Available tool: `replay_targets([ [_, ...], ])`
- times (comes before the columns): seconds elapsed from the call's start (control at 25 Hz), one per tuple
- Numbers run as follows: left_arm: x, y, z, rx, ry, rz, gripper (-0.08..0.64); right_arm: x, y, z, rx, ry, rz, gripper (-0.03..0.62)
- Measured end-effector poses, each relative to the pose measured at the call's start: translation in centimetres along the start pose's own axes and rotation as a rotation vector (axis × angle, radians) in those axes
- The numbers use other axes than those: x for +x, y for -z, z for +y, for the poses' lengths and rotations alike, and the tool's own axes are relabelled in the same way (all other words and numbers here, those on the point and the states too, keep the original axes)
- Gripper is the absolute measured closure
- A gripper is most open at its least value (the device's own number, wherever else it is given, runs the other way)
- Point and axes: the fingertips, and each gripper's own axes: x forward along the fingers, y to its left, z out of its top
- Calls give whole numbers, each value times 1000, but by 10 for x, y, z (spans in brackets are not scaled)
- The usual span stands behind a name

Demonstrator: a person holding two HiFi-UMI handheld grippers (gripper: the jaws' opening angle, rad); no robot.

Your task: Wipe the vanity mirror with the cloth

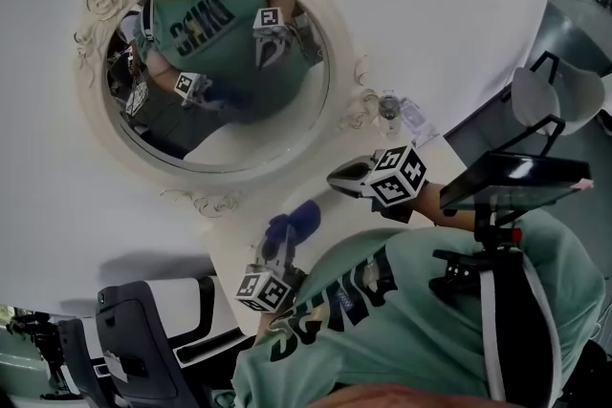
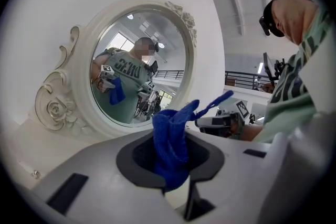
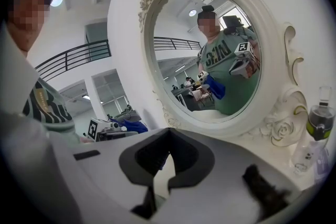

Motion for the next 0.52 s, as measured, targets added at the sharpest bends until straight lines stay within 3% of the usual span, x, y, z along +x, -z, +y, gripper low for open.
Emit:
replay_targets([
  [0.52,6,7,-7,-21,28,18,482,-9,7,-1,6,11,3,586],
])
